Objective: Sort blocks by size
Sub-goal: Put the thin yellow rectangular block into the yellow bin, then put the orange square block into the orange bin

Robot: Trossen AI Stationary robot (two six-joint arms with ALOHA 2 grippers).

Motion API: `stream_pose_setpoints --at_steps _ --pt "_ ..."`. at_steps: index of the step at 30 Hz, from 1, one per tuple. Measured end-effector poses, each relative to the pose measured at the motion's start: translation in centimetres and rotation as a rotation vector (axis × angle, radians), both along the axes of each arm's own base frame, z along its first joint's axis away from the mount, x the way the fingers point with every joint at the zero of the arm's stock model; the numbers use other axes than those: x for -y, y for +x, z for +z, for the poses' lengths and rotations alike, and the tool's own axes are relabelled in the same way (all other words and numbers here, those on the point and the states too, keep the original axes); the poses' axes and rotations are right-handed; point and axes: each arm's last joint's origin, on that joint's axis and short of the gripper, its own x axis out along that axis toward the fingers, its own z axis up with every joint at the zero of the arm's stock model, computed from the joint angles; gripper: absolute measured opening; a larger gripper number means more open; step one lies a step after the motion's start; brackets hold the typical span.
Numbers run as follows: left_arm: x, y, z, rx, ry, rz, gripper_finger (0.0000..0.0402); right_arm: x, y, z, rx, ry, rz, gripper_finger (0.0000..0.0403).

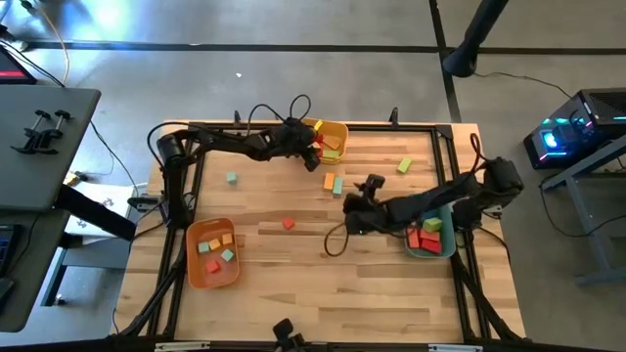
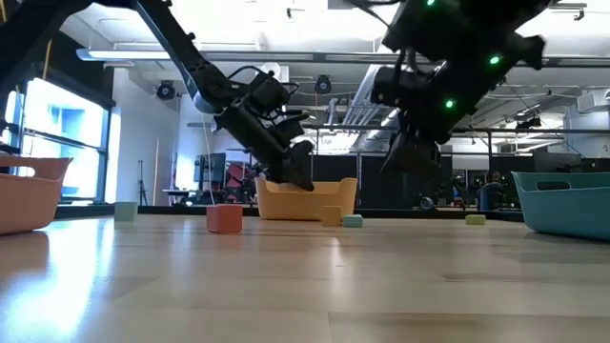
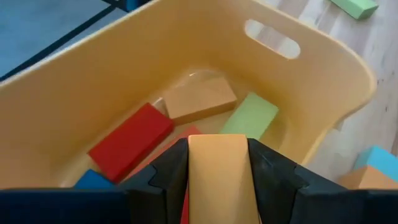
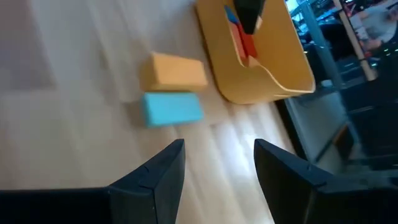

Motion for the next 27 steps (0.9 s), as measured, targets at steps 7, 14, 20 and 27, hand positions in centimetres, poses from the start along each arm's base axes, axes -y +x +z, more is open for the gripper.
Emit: stream_pose_setpoints --at_steps 7,14,20,27 --pt "0.1 0.3 0.1 0.028 0.006 0.008 0.0138 3.9 0.4 0.1 -0.069 -0.046 -0.058 0.0188" --pt "-2.4 -0.8 0.8 0.128 -0.016 -0.009 0.0204 7.0 1.1 0.6 0.014 -0.025 -0.113 0.0188" --pt "-2.6 -2.3 2.5 0.076 -0.046 0.025 0.0241 8.0 2.1 1.0 0.058 0.098 0.058 0.0188" --pt "1.8 -1.1 5.6 -0.028 0.174 -0.175 0.0220 10.0 3.5 2.3 0.238 0.233 0.368 0.0188"
